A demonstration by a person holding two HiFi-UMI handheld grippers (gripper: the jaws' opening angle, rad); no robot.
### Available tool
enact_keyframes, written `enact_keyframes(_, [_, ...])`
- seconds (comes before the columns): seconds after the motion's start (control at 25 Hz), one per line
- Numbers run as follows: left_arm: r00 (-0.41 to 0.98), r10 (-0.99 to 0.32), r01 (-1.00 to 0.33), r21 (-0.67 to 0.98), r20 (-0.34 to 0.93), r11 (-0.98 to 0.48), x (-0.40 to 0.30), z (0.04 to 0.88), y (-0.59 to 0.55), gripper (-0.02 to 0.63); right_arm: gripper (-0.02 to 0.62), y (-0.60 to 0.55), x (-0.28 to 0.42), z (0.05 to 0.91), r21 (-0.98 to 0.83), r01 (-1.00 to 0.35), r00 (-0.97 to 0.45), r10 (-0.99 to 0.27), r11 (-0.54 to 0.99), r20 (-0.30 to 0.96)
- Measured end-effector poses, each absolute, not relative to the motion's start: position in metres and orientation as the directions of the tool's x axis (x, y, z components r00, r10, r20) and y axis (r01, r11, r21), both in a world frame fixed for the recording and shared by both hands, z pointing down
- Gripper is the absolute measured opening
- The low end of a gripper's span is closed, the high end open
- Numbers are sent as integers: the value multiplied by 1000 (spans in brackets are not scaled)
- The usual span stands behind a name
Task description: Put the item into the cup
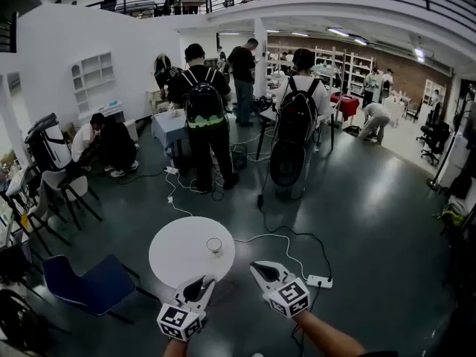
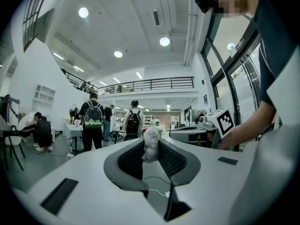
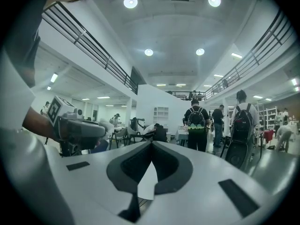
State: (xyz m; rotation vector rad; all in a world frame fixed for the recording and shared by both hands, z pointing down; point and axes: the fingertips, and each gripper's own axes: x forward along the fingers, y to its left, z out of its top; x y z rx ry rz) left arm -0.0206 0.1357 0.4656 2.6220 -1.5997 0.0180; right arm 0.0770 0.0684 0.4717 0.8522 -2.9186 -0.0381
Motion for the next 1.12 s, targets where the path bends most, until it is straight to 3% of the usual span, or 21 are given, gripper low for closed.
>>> enact_keyframes(1.12, [419, -906, -907, 78, 67, -414, 19, 480, 101, 92, 15, 27, 122, 493, 7, -524, -847, -522, 852, 100])
